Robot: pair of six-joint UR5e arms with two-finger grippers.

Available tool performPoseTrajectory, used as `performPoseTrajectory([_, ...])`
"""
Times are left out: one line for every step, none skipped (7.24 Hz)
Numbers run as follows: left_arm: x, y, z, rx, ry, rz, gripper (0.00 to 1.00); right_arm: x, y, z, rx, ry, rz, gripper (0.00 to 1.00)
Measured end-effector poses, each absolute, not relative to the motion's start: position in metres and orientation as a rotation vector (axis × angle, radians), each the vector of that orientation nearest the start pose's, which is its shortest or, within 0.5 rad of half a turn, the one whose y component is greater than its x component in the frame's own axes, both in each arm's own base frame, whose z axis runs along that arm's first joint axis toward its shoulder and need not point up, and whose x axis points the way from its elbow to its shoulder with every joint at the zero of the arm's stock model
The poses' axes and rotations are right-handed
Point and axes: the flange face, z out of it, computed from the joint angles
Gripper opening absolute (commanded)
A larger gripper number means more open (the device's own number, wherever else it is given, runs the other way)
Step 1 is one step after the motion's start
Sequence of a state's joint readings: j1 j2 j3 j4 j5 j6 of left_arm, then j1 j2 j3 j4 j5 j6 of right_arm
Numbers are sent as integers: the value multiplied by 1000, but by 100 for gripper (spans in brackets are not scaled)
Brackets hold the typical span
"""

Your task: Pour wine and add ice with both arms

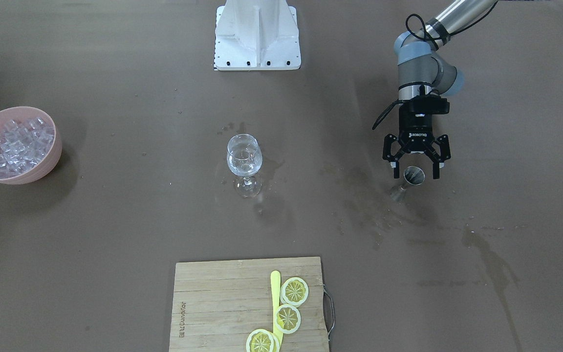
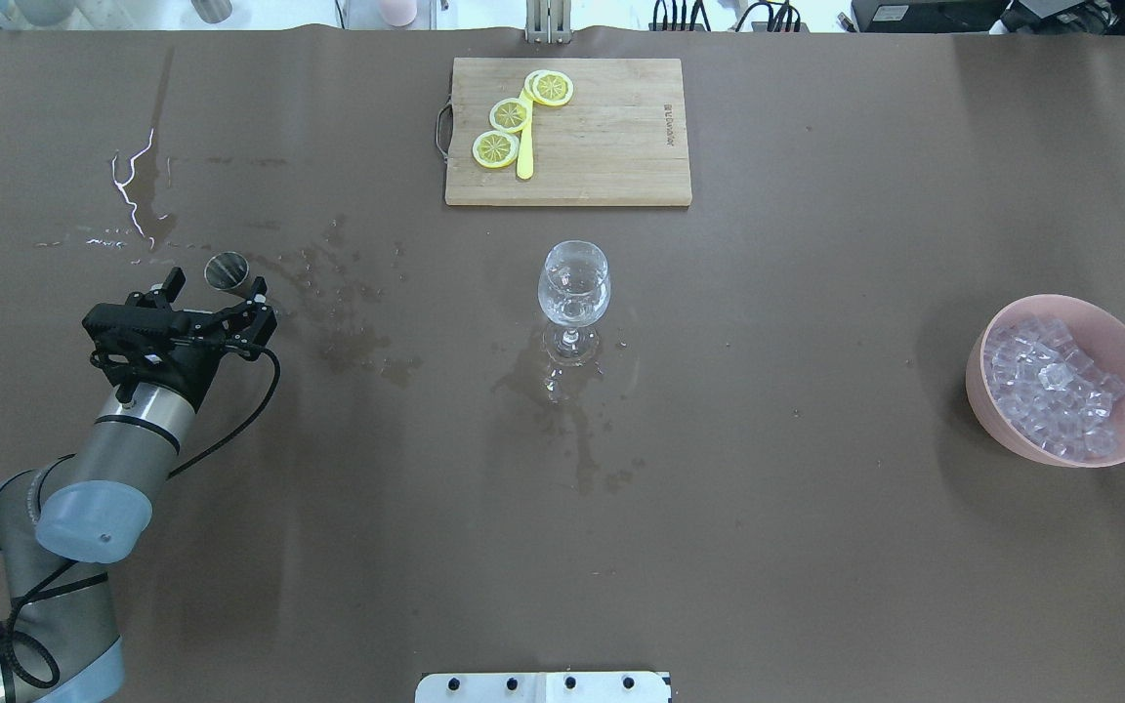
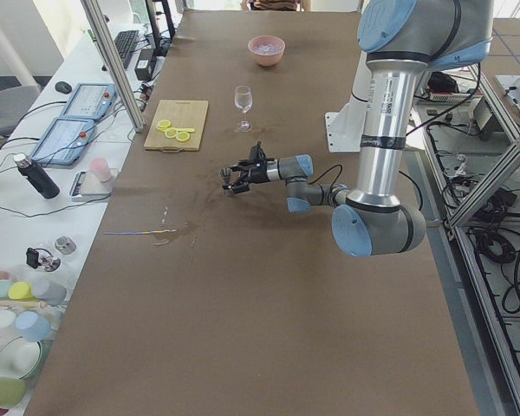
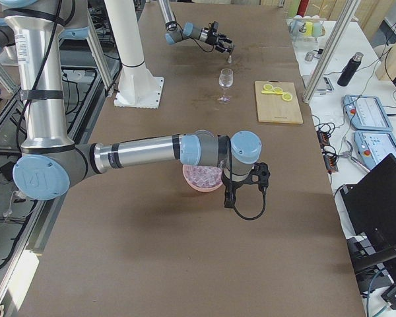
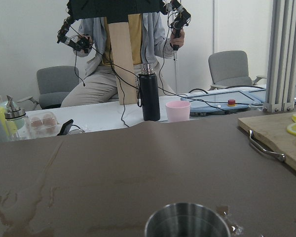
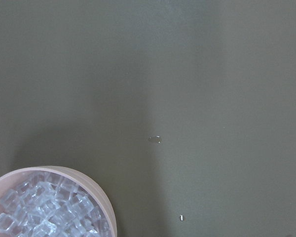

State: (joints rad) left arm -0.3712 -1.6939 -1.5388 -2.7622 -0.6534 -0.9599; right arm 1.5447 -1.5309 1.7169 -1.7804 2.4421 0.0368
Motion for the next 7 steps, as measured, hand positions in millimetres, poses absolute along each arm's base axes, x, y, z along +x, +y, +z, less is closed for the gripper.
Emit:
performPoseTrajectory([408, -387, 466, 1243, 683, -396, 98, 44, -502, 580, -48, -870, 20, 100])
performPoseTrajectory([403, -384, 460, 1245, 699, -404, 98, 44, -502, 580, -47, -870, 18, 100])
performPoseTrajectory([399, -382, 454, 1242, 721, -407, 98, 44, -502, 579, -45, -871, 17, 100])
performPoseTrajectory([392, -377, 444, 1228, 760, -398, 98, 44, -502, 578, -43, -871, 16, 100])
performPoseTrajectory([379, -370, 434, 1204, 806, -375, 98, 44, -504, 575, -38, -872, 14, 100])
performPoseTrajectory([365, -367, 424, 1182, 842, -349, 98, 44, -509, 567, -23, -873, 8, 100])
performPoseTrajectory([351, -374, 418, 1160, 859, -326, 98, 43, -515, 550, 9, -875, -8, 100])
